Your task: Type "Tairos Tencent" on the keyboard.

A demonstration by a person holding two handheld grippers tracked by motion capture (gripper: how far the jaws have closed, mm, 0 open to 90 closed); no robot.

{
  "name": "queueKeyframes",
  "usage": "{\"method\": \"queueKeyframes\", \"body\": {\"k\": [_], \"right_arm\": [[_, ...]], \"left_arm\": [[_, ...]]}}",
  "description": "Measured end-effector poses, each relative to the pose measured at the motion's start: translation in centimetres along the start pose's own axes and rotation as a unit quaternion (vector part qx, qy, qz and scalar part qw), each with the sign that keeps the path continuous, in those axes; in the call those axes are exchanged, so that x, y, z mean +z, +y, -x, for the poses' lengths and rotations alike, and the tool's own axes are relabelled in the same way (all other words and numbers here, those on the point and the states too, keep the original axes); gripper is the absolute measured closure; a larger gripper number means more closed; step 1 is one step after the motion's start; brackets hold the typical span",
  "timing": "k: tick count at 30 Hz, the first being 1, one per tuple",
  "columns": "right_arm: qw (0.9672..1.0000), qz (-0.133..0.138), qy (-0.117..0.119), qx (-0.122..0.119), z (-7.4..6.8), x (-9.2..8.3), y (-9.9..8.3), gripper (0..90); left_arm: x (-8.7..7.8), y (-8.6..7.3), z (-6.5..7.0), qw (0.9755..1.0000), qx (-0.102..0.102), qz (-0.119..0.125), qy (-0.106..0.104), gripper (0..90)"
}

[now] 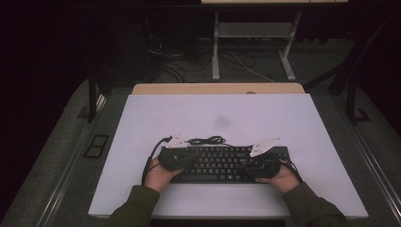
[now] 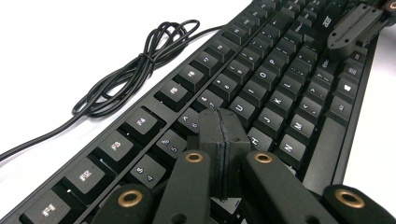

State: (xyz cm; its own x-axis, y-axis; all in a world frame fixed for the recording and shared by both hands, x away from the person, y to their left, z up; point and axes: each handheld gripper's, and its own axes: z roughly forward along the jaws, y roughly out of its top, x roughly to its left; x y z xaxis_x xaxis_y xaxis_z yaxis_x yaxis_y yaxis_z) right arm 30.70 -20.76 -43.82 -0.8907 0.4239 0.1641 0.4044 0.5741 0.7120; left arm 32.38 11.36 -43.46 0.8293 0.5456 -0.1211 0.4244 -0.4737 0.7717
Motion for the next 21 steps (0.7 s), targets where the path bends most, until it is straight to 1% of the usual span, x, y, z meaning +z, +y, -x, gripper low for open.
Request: {"method": "queueKeyframes", "body": {"k": [5, 6, 7, 9, 11, 13, 16, 18, 21], "right_arm": [[1.0, -0.001, -0.001, 0.0, 0.0, 0.0, 0.0, 89.4], [1.0, 0.0, -0.001, -0.001, 0.0, 0.0, 0.0, 89.4], [1.0, 0.0, -0.001, -0.001, 0.0, 0.0, 0.0, 89.4], [1.0, 0.0, -0.001, -0.002, 0.0, 0.0, 0.0, 89.3], [1.0, 0.0, -0.001, -0.002, 0.0, 0.0, 0.0, 89.3], [1.0, -0.001, -0.001, -0.002, 0.0, 0.0, 0.0, 89.3], [1.0, 0.0, -0.001, -0.002, 0.0, 0.0, 0.0, 89.3], [1.0, -0.001, -0.001, -0.002, 0.0, 0.0, 0.0, 89.3], [1.0, -0.001, -0.001, -0.002, 0.0, 0.0, 0.0, 89.4]], "left_arm": [[-0.4, 0.1, 0.0, 1.0, -0.002, 0.009, -0.002, 88.8], [-0.5, 0.1, 0.1, 0.9999, -0.006, 0.014, -0.002, 88.6], [-0.7, 0.1, 0.0, 0.9999, -0.004, 0.013, -0.002, 87.7], [-0.9, 0.1, 0.0, 0.9998, -0.006, 0.02, -0.005, 85.4], [-1.2, 0.0, -0.1, 0.9997, -0.008, 0.022, -0.007, 82.4], [-1.3, -0.2, -0.1, 0.9996, -0.01, 0.024, -0.011, 78.7], [-1.6, -0.4, -0.1, 0.9996, -0.007, 0.024, -0.014, 71.7], [-1.8, -0.6, -0.1, 0.9996, -0.005, 0.024, -0.015, 66.4], [-2.0, -0.8, -0.1, 0.9995, -0.007, 0.027, -0.018, 56.8]]}}
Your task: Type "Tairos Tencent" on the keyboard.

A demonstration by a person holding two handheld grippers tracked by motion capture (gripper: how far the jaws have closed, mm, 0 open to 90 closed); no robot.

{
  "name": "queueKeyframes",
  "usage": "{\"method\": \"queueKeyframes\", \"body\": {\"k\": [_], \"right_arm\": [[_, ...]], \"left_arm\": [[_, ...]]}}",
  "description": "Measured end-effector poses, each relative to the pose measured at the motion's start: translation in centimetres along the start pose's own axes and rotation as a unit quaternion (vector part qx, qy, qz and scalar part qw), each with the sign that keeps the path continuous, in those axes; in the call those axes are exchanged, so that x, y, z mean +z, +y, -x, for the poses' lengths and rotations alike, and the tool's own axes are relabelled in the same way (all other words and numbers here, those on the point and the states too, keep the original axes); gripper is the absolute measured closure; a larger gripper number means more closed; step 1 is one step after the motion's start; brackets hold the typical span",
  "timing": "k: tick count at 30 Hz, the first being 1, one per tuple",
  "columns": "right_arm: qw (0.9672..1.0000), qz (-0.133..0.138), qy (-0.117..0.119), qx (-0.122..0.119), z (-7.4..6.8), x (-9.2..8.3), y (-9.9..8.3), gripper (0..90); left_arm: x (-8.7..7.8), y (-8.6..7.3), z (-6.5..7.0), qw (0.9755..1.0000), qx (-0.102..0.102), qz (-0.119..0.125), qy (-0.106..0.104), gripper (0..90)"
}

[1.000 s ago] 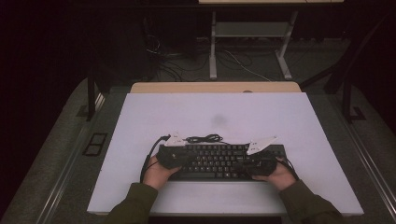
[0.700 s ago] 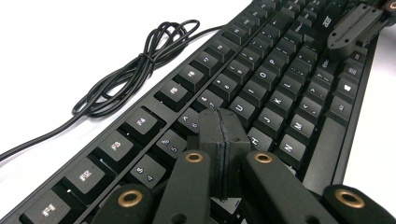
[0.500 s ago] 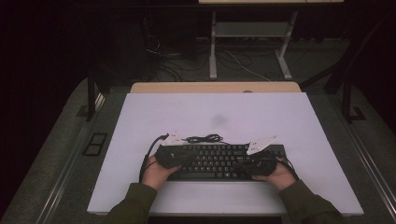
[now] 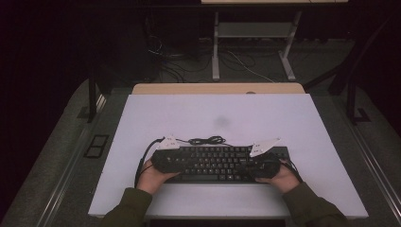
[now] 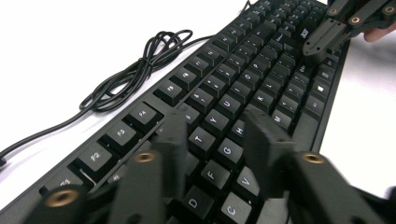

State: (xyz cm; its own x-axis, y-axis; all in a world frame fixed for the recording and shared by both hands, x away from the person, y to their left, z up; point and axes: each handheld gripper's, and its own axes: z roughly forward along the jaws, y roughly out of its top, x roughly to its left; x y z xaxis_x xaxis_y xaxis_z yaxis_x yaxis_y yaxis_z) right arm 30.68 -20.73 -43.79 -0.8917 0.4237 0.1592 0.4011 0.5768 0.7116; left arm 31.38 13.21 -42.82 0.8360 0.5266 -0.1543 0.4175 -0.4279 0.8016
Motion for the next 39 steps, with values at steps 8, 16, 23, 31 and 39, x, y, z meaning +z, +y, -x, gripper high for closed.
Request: {"method": "queueKeyframes", "body": {"k": [8, 16, 23, 31, 39], "right_arm": [[1.0, 0.0, 0.0, 0.001, 0.0, 0.0, 0.0, 89.4], [1.0, 0.004, -0.005, 0.002, 0.2, -0.2, 0.0, 89.3], [0.9995, 0.032, -0.001, 0.005, 0.2, -0.9, 0.4, 89.1], [0.9983, 0.053, 0.006, 0.023, 0.5, -0.9, 1.0, 72.9], [0.9959, 0.081, -0.001, 0.041, 0.7, -0.3, 1.9, 51.9]], "left_arm": [[-0.6, -0.5, 0.0, 1.0, -0.004, -0.001, 0.004, 36.7], [-0.9, -0.8, 0.0, 1.0, -0.006, 0.001, 0.005, 34.5], [-1.2, -0.7, 0.0, 0.9999, -0.006, 0.006, 0.006, 34.5], [-1.6, -0.8, -0.2, 0.9998, -0.008, 0.009, 0.015, 39.3], [-2.2, -0.9, -0.6, 0.9996, -0.016, 0.008, 0.024, 54.0]]}}
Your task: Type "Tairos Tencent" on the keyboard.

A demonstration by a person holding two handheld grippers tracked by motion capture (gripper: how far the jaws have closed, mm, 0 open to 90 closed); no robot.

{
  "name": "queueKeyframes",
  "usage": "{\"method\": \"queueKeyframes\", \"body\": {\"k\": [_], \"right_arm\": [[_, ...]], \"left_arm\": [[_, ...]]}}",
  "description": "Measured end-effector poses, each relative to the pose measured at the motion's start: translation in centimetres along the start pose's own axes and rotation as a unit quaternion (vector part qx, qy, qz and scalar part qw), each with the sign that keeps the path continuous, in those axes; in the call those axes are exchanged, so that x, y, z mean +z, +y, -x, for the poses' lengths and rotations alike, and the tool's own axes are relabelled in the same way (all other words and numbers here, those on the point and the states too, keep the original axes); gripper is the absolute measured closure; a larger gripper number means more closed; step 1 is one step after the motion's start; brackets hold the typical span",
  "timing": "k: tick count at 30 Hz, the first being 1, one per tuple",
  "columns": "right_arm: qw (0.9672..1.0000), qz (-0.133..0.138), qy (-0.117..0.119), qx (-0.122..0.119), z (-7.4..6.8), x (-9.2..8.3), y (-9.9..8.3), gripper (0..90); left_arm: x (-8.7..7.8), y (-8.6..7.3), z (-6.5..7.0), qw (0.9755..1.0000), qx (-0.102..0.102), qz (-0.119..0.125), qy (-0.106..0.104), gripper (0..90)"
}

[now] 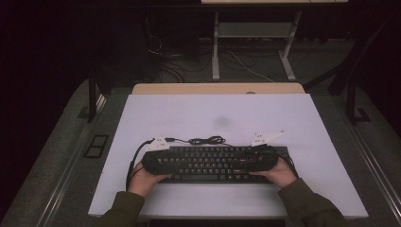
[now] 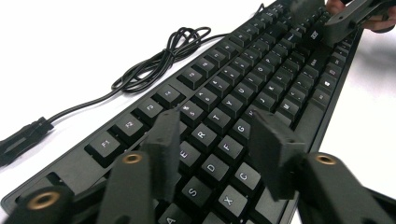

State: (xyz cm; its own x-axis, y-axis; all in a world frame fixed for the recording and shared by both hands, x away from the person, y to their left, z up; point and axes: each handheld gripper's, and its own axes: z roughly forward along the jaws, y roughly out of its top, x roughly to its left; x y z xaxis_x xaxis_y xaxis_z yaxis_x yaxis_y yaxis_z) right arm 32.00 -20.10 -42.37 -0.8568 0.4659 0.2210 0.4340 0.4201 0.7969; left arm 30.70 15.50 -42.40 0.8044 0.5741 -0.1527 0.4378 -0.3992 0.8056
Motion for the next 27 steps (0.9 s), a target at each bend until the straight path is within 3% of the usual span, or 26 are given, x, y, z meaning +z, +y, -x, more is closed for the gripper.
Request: {"method": "queueKeyframes", "body": {"k": [7, 16, 27], "right_arm": [[0.9996, 0.023, -0.005, 0.011, -0.1, 1.0, 1.0, 35.9], [0.9989, 0.041, -0.015, 0.018, -0.1, 2.5, 1.6, 28.7], [0.9982, 0.057, -0.012, 0.015, -0.3, 4.3, 2.7, 26.3]], "left_arm": [[-0.2, 0.0, -0.2, 0.9999, 0.005, -0.006, 0.008, 68.9], [-0.2, 0.0, -0.5, 0.9999, 0.002, -0.01, 0.01, 86.2], [0.5, 0.0, -1.0, 0.9998, 0.003, -0.016, 0.014, 88.9]]}}
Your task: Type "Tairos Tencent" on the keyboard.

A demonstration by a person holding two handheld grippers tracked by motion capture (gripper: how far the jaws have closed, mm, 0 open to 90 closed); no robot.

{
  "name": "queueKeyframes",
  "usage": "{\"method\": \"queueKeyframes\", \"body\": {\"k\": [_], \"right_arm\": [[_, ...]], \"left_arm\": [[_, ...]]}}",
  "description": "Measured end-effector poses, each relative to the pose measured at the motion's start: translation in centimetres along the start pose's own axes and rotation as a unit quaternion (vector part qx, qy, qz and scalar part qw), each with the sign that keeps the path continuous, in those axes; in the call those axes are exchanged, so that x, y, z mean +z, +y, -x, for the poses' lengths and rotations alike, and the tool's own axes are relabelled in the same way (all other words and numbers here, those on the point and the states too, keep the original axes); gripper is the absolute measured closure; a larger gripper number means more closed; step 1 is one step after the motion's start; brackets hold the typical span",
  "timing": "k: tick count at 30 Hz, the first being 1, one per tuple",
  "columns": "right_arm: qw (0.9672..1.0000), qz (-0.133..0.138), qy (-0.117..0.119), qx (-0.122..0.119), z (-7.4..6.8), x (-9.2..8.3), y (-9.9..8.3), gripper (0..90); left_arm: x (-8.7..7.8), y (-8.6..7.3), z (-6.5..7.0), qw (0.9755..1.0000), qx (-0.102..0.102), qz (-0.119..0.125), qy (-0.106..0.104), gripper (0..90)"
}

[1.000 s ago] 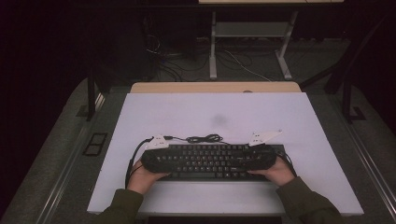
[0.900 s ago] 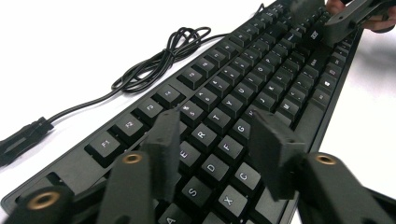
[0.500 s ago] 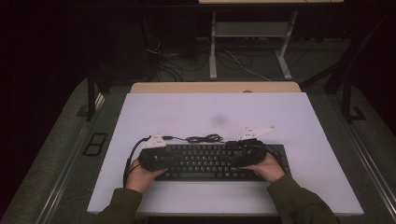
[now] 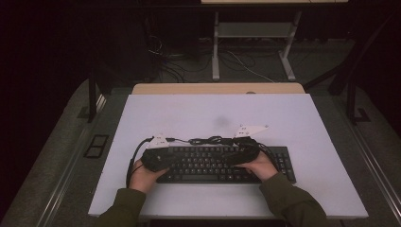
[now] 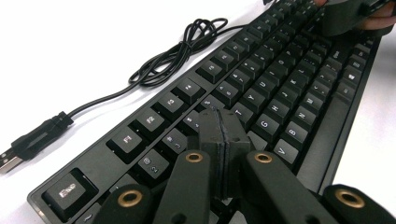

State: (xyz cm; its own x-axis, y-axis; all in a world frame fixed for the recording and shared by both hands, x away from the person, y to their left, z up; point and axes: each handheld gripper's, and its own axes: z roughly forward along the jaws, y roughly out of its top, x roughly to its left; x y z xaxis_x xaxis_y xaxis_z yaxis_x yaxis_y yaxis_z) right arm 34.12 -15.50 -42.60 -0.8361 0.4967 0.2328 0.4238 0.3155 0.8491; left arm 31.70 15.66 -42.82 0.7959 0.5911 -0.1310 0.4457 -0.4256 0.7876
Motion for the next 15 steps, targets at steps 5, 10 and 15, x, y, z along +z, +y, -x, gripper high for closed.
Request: {"method": "queueKeyframes", "body": {"k": [5, 10, 15], "right_arm": [[1.0, -0.003, 0.0, -0.006, -0.1, 0.1, -0.1, 26.3], [1.0, -0.003, -0.001, -0.004, -0.1, 0.2, -0.2, 26.3], [1.0, -0.005, -0.001, -0.006, -0.1, 0.2, -0.2, 26.3]], "left_arm": [[0.5, 0.0, -0.1, 1.0, 0.002, -0.009, 0.001, 88.9], [1.0, 0.0, -0.1, 0.9999, 0.002, -0.014, 0.002, 88.9], [1.2, -0.1, -0.2, 0.9999, 0.0, -0.016, -0.001, 88.9]]}}
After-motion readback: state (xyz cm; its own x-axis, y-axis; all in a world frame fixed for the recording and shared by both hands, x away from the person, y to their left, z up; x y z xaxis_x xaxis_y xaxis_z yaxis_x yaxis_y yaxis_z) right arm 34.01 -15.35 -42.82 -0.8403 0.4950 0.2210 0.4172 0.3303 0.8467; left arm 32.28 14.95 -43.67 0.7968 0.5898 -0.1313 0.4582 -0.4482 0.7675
